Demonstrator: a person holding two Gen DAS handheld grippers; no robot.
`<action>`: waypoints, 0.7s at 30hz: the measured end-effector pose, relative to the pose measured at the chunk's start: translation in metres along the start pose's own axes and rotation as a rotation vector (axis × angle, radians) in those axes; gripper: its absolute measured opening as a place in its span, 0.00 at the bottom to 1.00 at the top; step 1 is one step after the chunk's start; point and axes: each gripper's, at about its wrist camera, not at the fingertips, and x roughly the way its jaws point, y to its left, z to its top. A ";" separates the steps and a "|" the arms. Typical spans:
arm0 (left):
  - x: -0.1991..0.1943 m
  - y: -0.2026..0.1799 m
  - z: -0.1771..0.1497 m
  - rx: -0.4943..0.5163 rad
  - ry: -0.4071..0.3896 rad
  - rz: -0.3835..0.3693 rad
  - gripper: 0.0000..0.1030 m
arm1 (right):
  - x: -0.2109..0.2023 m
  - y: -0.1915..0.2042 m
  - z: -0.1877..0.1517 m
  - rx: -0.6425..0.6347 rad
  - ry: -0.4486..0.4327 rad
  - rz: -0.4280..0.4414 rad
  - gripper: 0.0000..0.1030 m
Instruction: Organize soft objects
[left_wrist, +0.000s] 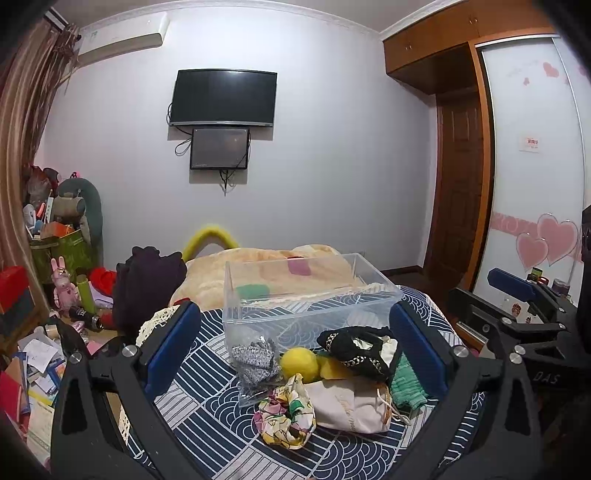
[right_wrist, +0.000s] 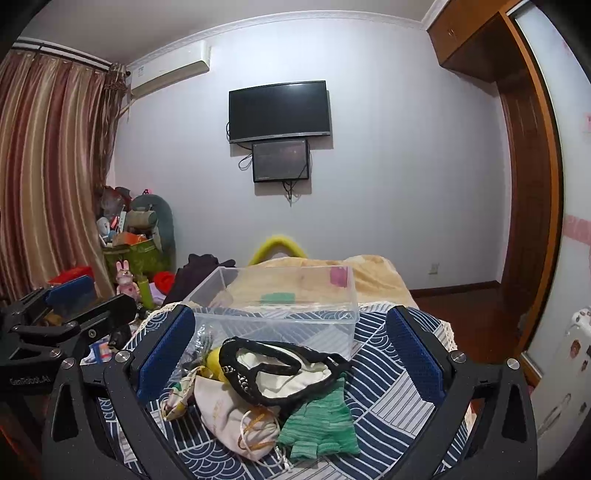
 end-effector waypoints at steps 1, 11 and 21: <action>0.000 0.000 0.000 0.000 0.000 0.000 1.00 | 0.000 0.000 0.000 0.000 0.000 0.000 1.00; -0.002 0.000 -0.001 0.003 -0.004 0.004 1.00 | 0.001 -0.001 0.000 0.000 -0.001 0.002 1.00; -0.004 -0.001 0.000 0.005 -0.008 0.004 1.00 | -0.001 -0.001 0.001 0.001 -0.005 0.001 1.00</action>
